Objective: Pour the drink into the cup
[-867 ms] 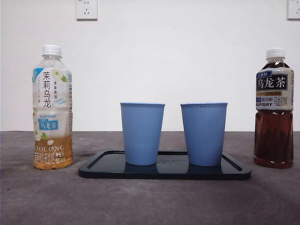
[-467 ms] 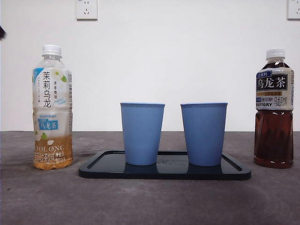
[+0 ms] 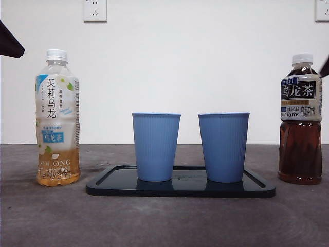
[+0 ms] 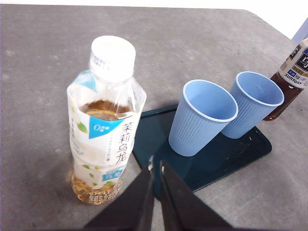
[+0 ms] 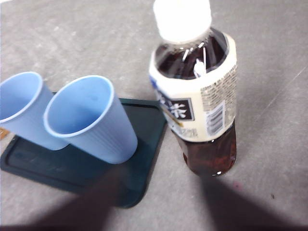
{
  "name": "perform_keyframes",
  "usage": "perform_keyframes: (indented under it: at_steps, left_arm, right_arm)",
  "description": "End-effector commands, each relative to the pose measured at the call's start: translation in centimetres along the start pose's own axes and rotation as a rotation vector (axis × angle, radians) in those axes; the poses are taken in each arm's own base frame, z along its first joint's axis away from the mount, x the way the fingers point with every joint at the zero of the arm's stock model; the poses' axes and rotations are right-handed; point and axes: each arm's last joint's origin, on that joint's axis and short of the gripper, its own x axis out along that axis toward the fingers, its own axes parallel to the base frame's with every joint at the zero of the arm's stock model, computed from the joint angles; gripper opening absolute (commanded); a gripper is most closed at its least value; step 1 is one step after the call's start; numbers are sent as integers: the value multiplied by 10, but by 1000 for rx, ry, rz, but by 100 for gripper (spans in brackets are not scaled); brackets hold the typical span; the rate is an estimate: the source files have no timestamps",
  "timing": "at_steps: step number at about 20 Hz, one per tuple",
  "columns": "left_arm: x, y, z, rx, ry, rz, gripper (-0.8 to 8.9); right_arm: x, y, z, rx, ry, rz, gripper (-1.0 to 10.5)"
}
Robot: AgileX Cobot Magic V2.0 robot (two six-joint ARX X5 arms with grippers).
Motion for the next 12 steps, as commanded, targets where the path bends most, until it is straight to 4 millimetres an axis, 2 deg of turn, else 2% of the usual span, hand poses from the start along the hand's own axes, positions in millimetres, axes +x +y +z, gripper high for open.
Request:
perform_keyframes:
  at_steps: [1,6,12]
  left_arm:
    - [0,-1,4,27,-14,-8,30]
    - [0,-1,5,28,-17,-8,30]
    - [0,-1,6,32,-25,-8,30]
  right_arm:
    - [8,-3,6,18,-13,0,581]
    - [27,-9,9,-12,-81,-85,595]
    - [58,-13,9,-55,-141,-84,594]
